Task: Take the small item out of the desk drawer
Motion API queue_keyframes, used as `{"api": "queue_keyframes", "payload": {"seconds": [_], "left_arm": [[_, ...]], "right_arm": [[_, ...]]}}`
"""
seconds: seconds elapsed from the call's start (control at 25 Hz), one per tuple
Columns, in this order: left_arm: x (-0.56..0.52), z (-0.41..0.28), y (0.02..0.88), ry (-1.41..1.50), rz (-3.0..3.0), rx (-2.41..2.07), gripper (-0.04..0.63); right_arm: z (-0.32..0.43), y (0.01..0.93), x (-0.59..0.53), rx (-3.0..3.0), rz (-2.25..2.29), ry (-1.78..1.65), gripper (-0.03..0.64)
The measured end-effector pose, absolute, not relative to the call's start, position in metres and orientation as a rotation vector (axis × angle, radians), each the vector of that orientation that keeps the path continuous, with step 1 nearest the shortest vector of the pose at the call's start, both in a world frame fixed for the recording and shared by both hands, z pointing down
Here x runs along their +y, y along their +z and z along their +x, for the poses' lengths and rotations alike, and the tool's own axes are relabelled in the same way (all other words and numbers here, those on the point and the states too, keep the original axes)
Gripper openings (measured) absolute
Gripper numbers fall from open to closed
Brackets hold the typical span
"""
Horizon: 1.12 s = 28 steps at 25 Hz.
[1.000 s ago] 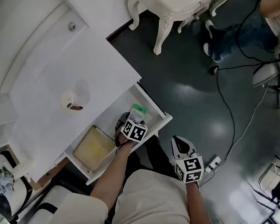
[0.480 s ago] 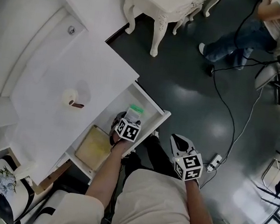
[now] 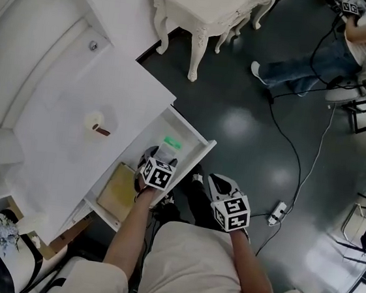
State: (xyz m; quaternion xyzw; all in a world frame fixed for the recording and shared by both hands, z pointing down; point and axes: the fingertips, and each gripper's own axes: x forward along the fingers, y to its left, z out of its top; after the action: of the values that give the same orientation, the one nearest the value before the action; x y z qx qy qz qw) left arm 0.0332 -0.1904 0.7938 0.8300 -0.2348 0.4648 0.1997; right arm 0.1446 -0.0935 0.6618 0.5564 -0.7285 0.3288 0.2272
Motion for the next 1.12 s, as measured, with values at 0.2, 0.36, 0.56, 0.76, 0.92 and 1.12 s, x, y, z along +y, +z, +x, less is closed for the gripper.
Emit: {"api": "queue_keyframes", "payload": {"seconds": [0.2,0.36,0.56,0.76,0.92,1.12], "left_arm": [[-0.18,0.026,0.762,1.243,2.377,-0.666,0.354],[-0.181,0.013,0.742,1.176,2.429,-0.691,0.356],[-0.158,-0.006,0.715,1.11,2.462,-0.718,0.356],[-0.145,-0.022,0.689,1.051,2.499,-0.764,0.355],[-0.127,-0.026,0.664,1.015,2.518,-0.779,0.356],[-0.104,-0.023,0.648,0.994,2.563,-0.751,0.354]], "right_arm": [[0.129,0.653,-0.085,-2.014,1.577,0.894,0.025],[0.114,0.652,-0.084,-2.009,1.63,0.89,0.025],[0.092,0.654,-0.063,-2.009,1.638,0.905,0.025],[0.082,0.643,-0.06,-2.024,1.67,0.883,0.025],[0.078,0.634,-0.053,-2.031,1.703,0.877,0.025],[0.074,0.626,-0.044,-2.027,1.76,0.877,0.025]]}}
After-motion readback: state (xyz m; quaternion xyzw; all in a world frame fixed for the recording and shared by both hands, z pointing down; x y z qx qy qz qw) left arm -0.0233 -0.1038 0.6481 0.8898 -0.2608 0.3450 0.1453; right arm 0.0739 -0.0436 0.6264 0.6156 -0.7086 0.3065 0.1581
